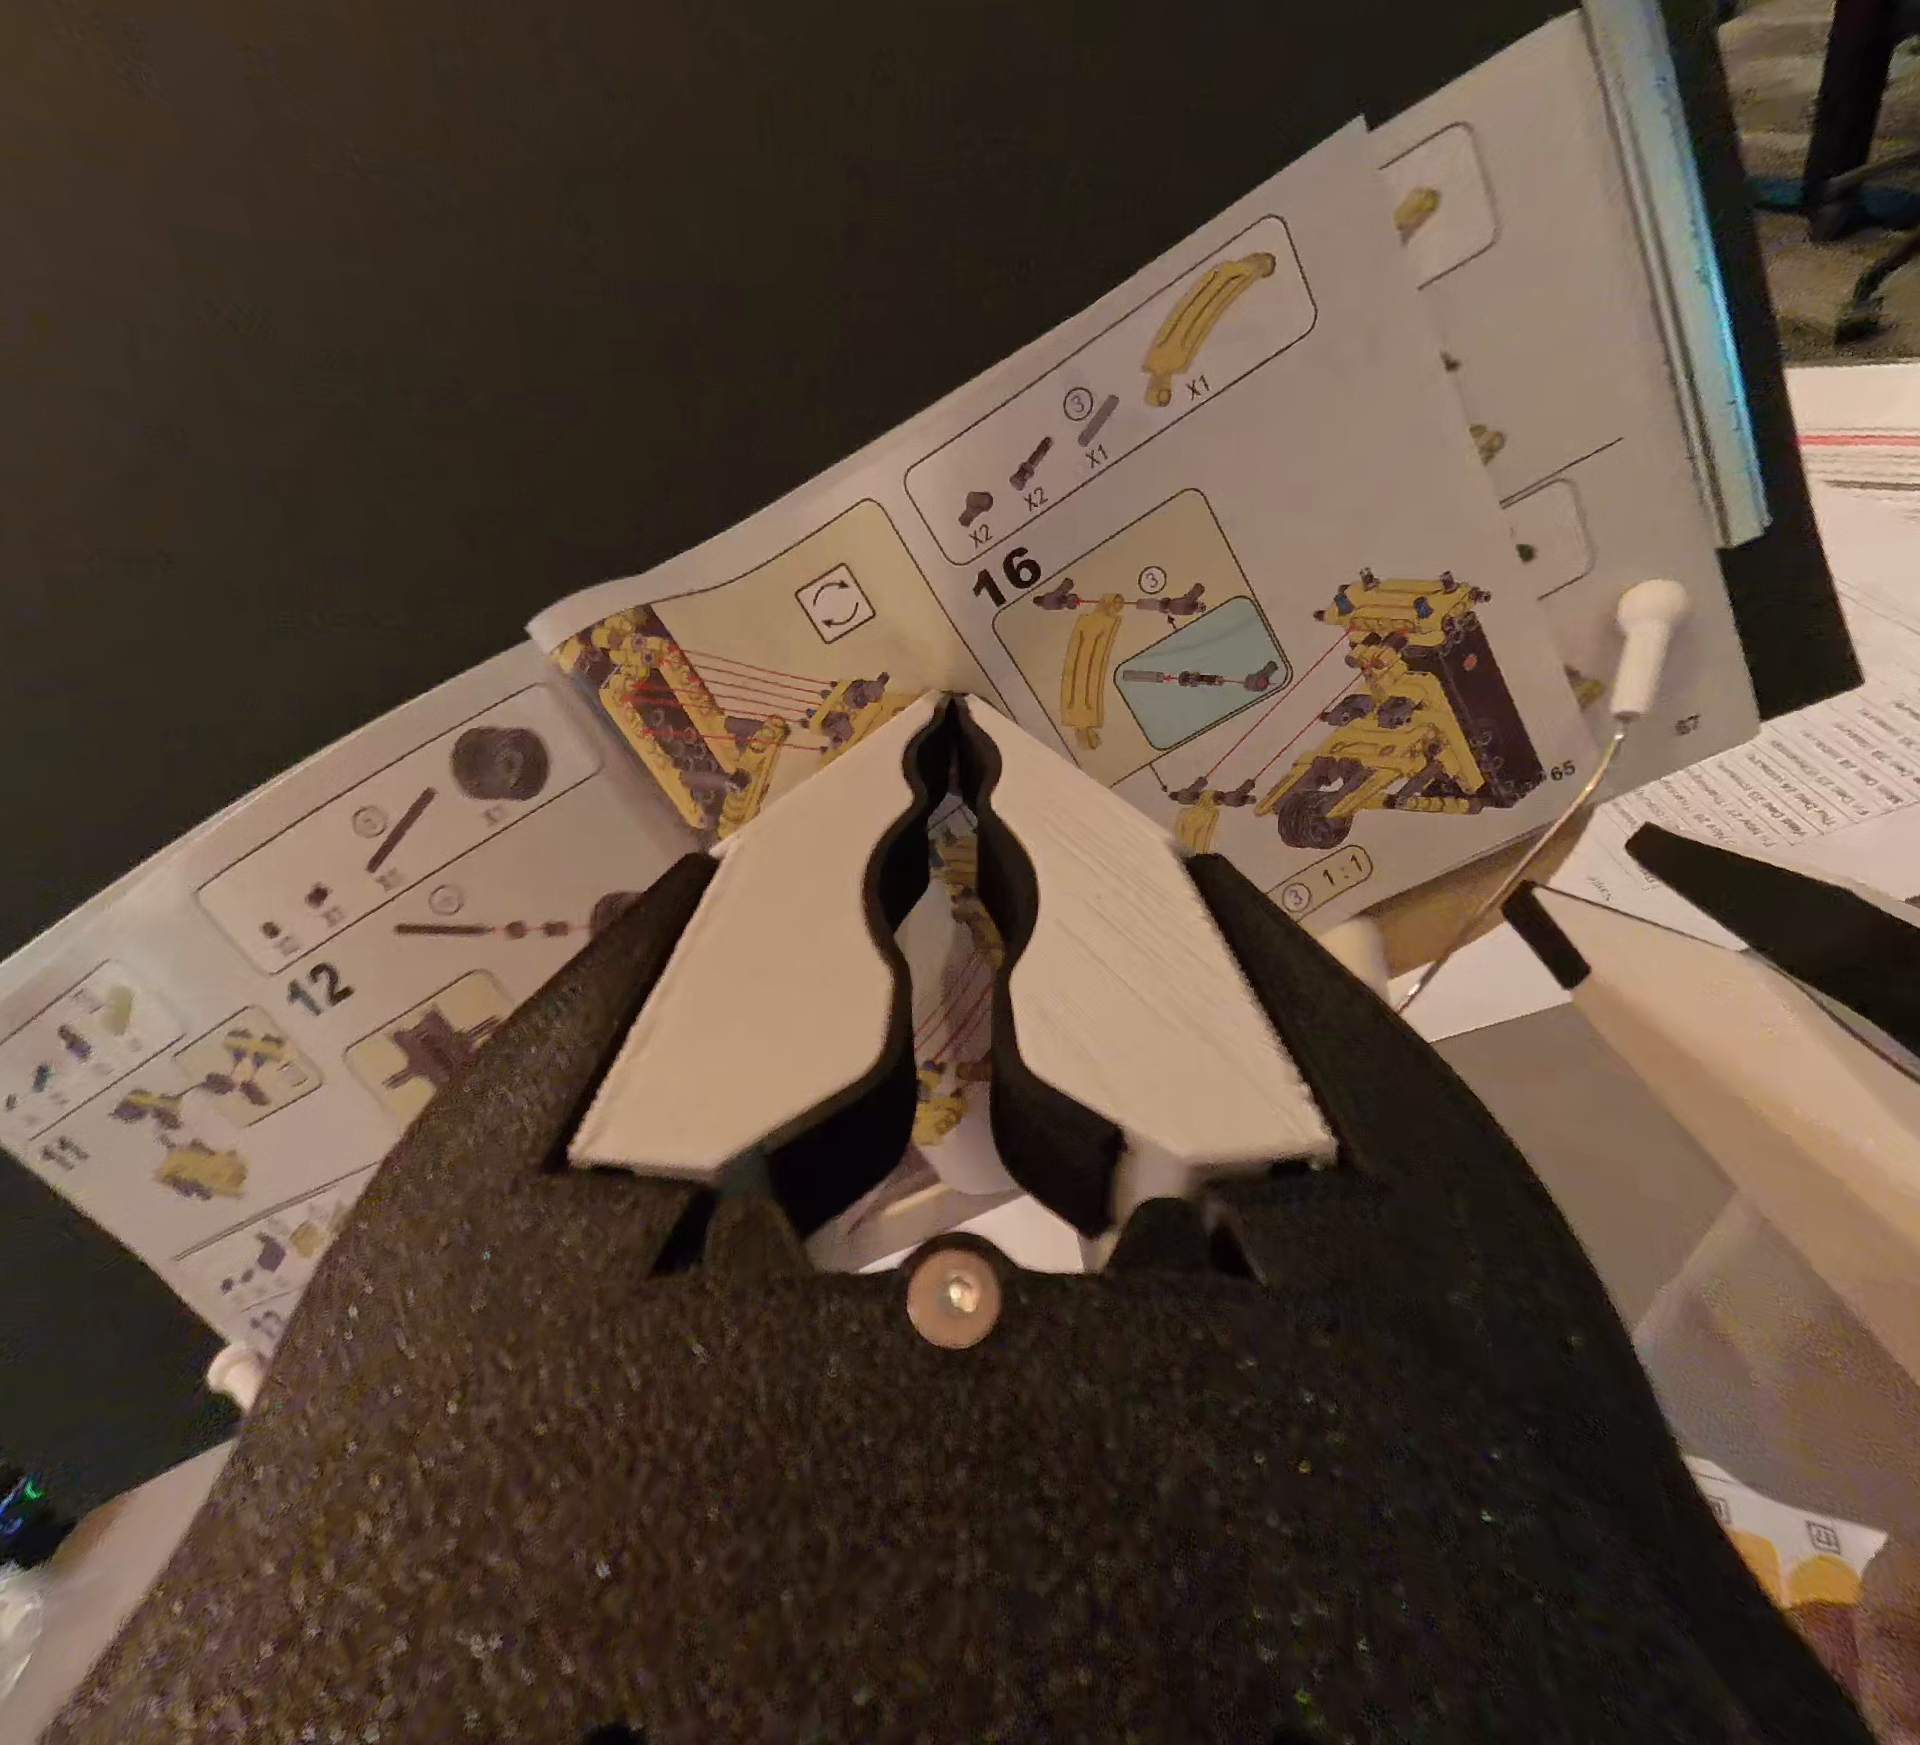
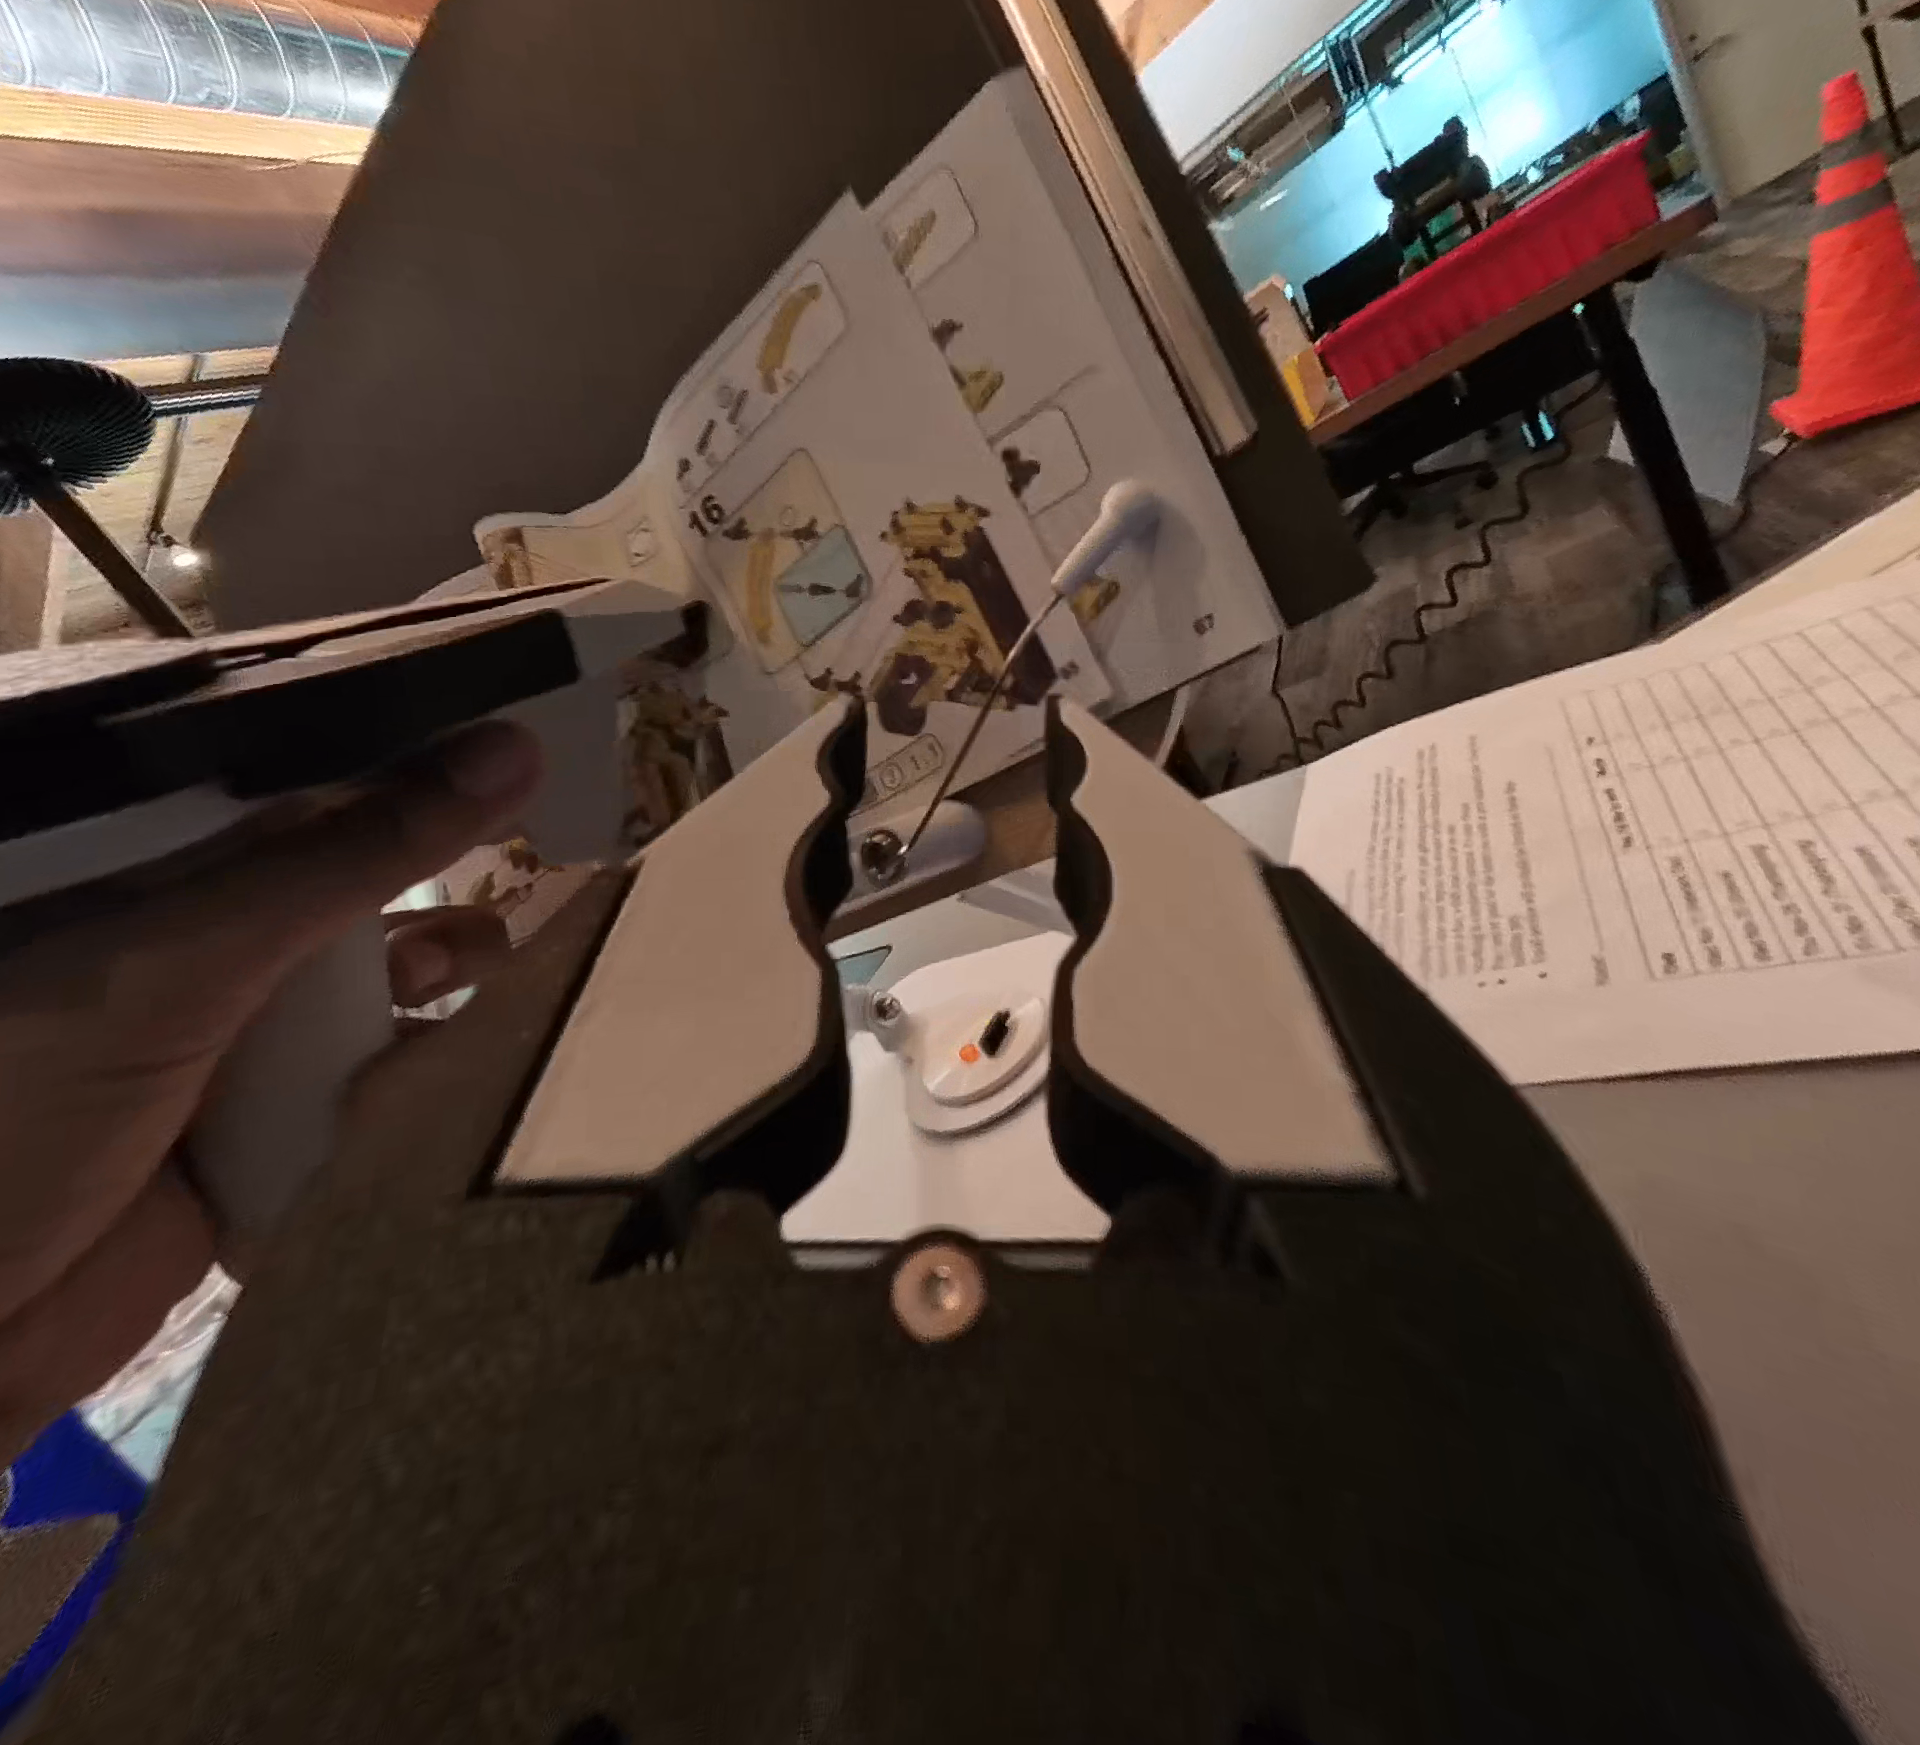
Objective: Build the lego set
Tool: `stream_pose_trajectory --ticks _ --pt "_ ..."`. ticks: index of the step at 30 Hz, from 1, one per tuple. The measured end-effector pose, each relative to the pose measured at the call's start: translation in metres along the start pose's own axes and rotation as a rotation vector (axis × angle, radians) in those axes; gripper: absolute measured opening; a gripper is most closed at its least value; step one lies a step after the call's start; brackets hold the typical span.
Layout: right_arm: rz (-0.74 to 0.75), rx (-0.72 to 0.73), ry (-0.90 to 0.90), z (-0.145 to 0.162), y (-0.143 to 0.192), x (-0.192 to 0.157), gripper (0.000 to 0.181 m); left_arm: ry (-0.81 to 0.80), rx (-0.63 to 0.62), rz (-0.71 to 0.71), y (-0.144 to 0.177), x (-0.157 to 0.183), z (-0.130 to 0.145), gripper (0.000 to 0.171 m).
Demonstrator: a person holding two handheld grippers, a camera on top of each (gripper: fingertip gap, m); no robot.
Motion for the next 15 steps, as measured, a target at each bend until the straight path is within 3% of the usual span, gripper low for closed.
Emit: stream_pose_trajectory --ticks 6,15 --pt "0.000 -0.046 0.017 0.008 -0.006 -0.007 0.034 0.033 0.028 -0.048 0.018 -0.030 0.004 0.000" --pt "0.036 -0.012 0.055 0.000 -0.001 0.000 0.032 0.258 0.056 -0.010 0.068 -0.105 0.022 0.000"
Point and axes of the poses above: each gripper's, where its closed fingertips meet, y back along the fingers, z out of its underside, x = y × z across the jaws, the point moved 10 cm from there along y, back along the fingers, and after that the axes turned 9 degrees about y, right-handed, at the moved point
